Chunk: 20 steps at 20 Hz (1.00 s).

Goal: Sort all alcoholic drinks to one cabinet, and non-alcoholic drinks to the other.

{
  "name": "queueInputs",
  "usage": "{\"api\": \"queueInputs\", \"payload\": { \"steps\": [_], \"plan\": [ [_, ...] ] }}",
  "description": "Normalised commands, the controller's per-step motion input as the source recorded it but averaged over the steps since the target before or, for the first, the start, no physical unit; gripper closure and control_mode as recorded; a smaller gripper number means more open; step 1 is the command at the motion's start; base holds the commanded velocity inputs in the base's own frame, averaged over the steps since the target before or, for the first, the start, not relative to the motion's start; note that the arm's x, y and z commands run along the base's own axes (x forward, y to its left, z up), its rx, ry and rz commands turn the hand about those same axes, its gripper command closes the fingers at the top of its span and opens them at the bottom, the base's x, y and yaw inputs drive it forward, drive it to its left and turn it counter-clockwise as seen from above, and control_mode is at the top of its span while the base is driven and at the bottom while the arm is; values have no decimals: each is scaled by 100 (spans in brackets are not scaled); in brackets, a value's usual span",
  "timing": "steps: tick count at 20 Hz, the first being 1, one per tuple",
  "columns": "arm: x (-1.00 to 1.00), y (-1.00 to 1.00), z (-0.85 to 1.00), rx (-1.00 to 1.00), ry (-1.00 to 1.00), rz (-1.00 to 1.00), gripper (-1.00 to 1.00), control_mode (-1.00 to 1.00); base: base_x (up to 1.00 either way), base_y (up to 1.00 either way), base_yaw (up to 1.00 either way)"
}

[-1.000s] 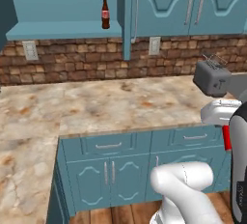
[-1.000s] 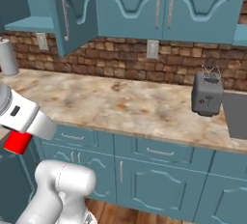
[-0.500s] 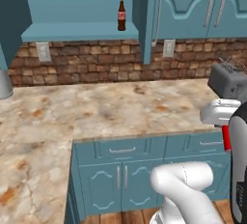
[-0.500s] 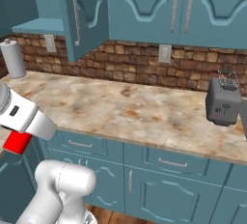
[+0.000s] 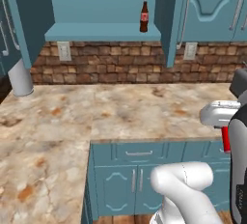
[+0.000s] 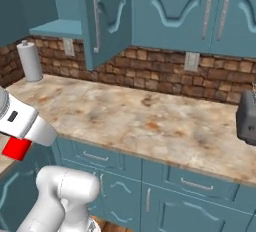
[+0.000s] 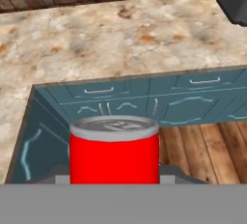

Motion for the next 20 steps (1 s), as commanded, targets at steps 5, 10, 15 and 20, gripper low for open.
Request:
{"api": "queueInputs", "payload": {
  "steps": [5,10,15,20],
  "plan": [
    [0,0,0,0,0,0,100,100,61,19,16],
    [0,0,0,0,0,0,100,100,56,21,13],
    [0,0,0,0,0,0,100,100,42,28,10],
    [0,0,0,0,0,0,100,100,37,47,7]
  ]
}}
